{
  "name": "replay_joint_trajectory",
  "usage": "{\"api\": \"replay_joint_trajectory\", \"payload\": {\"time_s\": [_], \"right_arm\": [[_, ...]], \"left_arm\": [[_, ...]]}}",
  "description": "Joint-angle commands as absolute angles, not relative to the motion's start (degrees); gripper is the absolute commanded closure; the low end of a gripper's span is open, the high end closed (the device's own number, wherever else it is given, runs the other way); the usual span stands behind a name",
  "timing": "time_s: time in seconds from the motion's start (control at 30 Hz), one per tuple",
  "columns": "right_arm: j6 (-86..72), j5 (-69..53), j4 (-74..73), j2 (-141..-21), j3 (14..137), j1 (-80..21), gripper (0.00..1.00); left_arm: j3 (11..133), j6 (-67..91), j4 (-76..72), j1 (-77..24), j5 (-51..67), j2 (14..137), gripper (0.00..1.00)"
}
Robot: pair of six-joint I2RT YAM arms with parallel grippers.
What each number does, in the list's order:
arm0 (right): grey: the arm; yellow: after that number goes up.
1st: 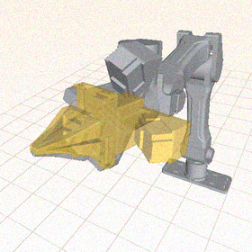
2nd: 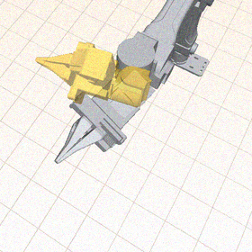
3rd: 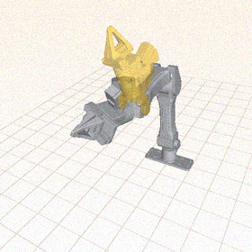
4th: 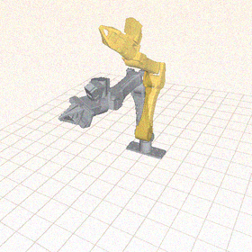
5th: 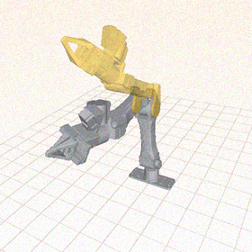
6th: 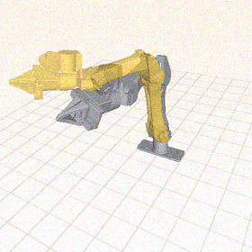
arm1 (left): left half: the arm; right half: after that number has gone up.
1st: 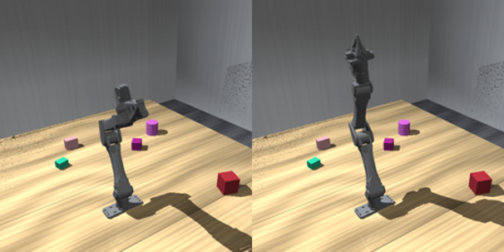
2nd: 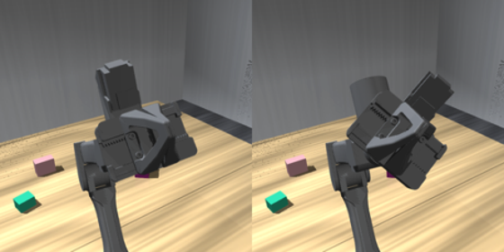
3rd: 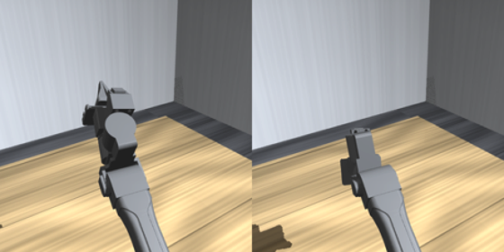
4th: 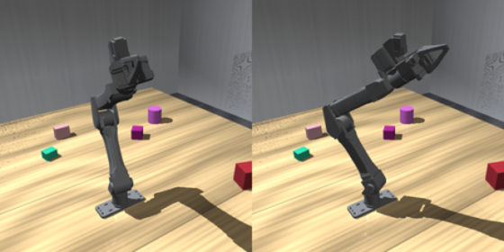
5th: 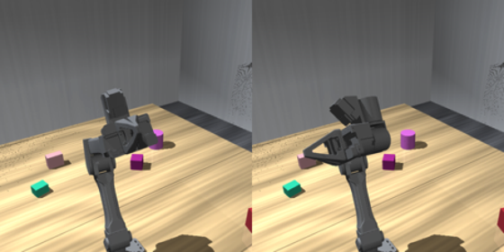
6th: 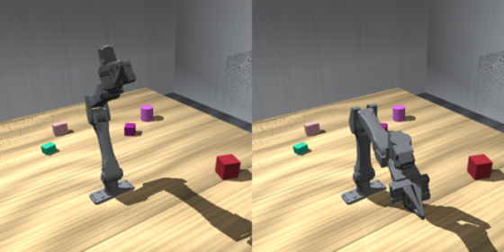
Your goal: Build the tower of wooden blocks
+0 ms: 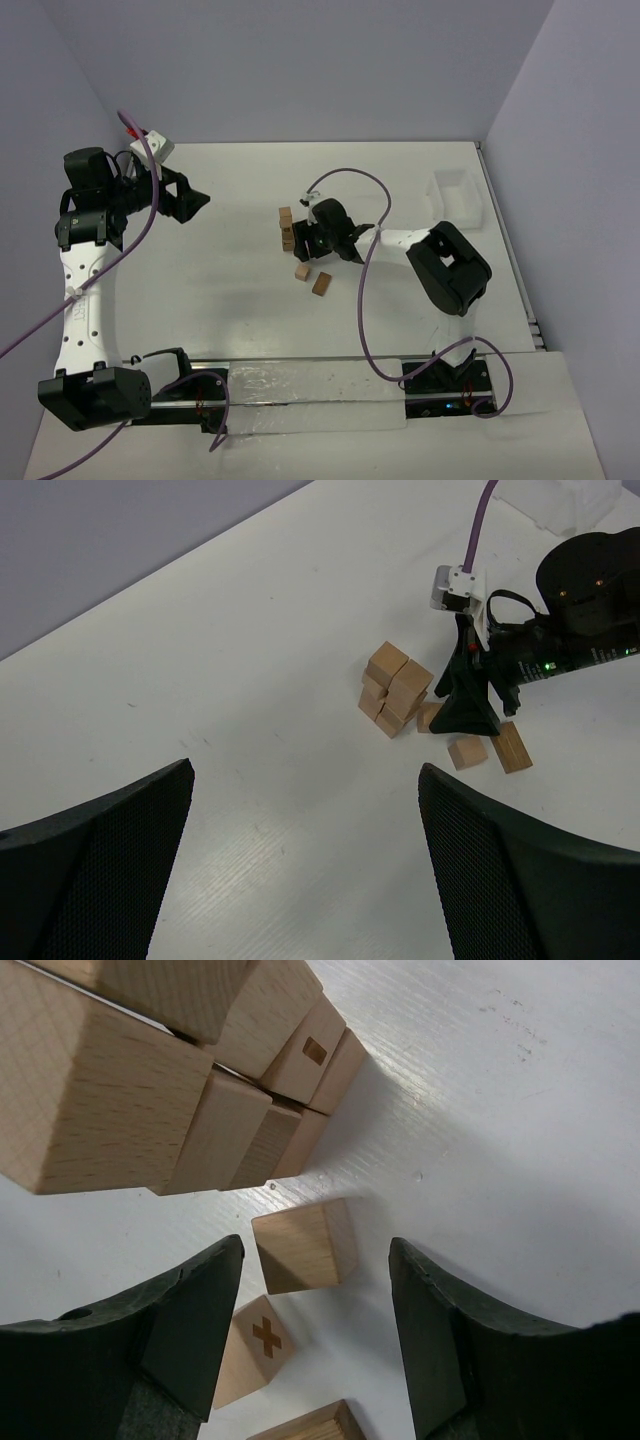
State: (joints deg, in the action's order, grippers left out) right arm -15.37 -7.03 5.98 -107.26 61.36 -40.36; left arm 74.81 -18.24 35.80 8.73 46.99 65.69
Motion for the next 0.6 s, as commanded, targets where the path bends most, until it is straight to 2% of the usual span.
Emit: {"api": "replay_joint_trajectory", "payload": {"time_s": [0.0, 0.47, 0.57], "right_arm": [[-15.0, -5.9, 7.5, -108.3, 63.3, -40.7, 0.35], [-13.7, -7.0, 6.6, -106.4, 61.0, -40.8, 0.53], [-13.3, -7.5, 6.4, -105.2, 59.9, -40.8, 0.55]], "left_arm": [[76.9, -19.0, 35.8, 9.2, 49.0, 65.2, 0.01], [77.1, -19.2, 35.7, 9.6, 49.2, 65.6, 0.01], [77.3, -19.2, 35.8, 9.6, 49.2, 65.6, 0.01]]}}
